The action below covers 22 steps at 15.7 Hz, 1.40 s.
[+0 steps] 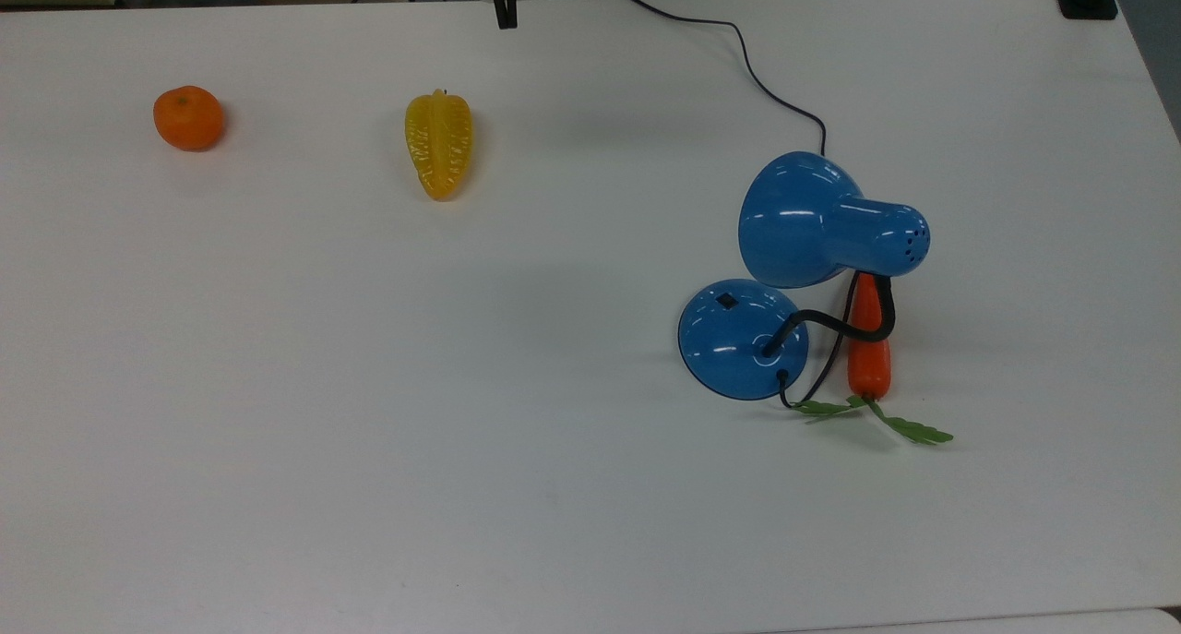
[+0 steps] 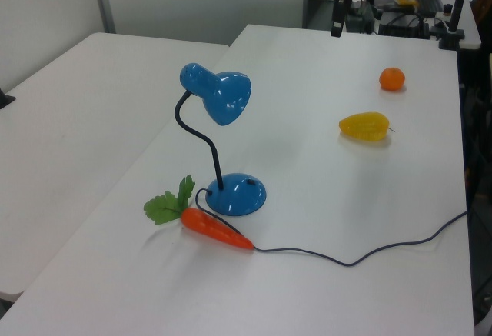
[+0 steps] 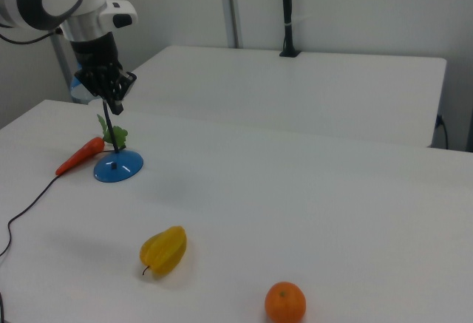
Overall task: Turn on desk lamp
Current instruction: 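Move the gripper toward the blue lamp base and lower it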
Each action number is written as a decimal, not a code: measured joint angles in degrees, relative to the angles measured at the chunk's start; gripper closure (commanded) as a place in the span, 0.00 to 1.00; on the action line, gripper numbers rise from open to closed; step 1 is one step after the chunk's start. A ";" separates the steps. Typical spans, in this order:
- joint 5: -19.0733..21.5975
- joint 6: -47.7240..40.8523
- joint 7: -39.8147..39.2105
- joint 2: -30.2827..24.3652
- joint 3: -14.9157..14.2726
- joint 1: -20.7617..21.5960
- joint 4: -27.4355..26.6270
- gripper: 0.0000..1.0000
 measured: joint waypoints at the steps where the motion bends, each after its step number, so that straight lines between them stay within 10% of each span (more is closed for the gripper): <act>1: 0.00 0.00 0.00 0.04 0.00 0.00 -0.01 0.98; 22: 0.44 12.98 -0.84 5.00 0.96 4.75 -6.36 1.00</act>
